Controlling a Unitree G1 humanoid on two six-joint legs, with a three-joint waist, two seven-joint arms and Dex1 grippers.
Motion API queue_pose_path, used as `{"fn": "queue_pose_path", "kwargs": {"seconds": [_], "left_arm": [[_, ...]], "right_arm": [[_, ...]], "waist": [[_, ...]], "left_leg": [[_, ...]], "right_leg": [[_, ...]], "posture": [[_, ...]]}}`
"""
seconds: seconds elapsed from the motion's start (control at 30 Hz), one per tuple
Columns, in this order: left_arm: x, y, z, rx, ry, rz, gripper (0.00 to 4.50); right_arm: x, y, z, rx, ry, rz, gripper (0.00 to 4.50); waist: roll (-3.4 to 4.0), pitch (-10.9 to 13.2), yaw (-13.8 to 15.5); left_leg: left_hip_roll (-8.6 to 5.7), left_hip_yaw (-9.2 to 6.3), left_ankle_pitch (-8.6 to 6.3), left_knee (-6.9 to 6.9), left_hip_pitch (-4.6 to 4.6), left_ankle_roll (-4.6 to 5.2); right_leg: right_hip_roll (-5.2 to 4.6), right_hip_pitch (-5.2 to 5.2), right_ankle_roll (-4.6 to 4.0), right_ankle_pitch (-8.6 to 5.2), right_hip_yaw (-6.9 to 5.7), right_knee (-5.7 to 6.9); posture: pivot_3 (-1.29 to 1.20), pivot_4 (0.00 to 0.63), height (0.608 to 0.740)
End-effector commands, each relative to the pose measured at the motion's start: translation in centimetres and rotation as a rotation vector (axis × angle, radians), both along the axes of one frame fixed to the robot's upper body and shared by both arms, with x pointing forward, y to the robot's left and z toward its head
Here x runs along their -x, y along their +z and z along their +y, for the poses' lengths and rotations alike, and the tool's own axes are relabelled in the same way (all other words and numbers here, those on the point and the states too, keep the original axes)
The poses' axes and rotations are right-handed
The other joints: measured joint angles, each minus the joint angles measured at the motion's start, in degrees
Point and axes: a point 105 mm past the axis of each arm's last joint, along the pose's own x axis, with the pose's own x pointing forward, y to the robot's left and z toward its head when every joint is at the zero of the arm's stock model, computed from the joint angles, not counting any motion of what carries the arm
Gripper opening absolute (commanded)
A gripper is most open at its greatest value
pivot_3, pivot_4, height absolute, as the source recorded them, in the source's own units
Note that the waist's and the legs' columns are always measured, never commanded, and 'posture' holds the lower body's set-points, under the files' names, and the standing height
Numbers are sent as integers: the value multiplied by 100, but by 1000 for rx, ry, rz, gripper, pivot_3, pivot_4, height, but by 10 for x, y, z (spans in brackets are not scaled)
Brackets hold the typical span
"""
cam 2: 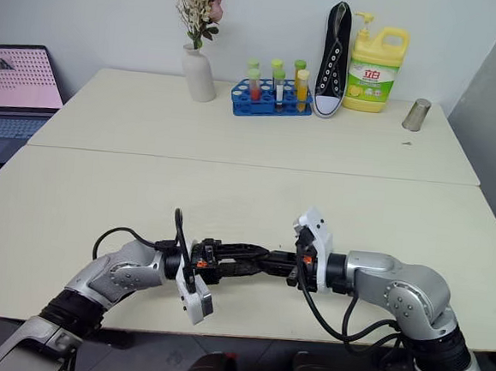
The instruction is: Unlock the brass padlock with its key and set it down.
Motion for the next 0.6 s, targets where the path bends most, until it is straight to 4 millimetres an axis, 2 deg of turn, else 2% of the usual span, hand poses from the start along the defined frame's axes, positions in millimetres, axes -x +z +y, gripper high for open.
{"fn": "queue_pose_path", "kwargs": {"seconds": [0.03, 0.17, 0.27, 0.4, 0.6], "left_arm": [[4, -2, 5, 2, 25, 75, 2265], [6, 4, 10, 64, 80, 133, 3620], [6, 11, 14, 127, 131, 166, 4465], [7, 17, 17, 205, 188, 255, 4500], [-4, 28, 24, 388, 336, 419, 4500]], "right_arm": [[-2, 15, -1, -44, 1, -58, 160], [-8, 17, -5, -44, -27, -70, 160], [-11, 17, -8, -43, -46, -80, 160], [-15, 18, -13, -42, -64, -90, 160], [-30, 26, -34, -15, -137, -161, 160]], "waist": [[0, 0, -5], [1, 0, -3], [1, 0, -3], [1, 0, -4], [1, 1, -2]], "left_leg": [[0, 0, 0, 0, 0, 0], [0, -1, 0, 0, 0, 0], [1, -1, 0, 0, 0, 0], [1, -2, 0, 0, 1, 0], [-2, 0, 0, 1, 1, 0]], "right_leg": [[0, 0, 0, 0, 0, 0], [0, 0, 1, -1, 0, 0], [-1, 0, 2, -1, 0, 0], [0, 0, 3, -2, 0, 0], [0, 0, 4, -3, 1, -1]], "posture": [[0, 150, 740], [0, 150, 740], [0, 150, 740], [0, 150, 740], [0, 150, 740]]}}
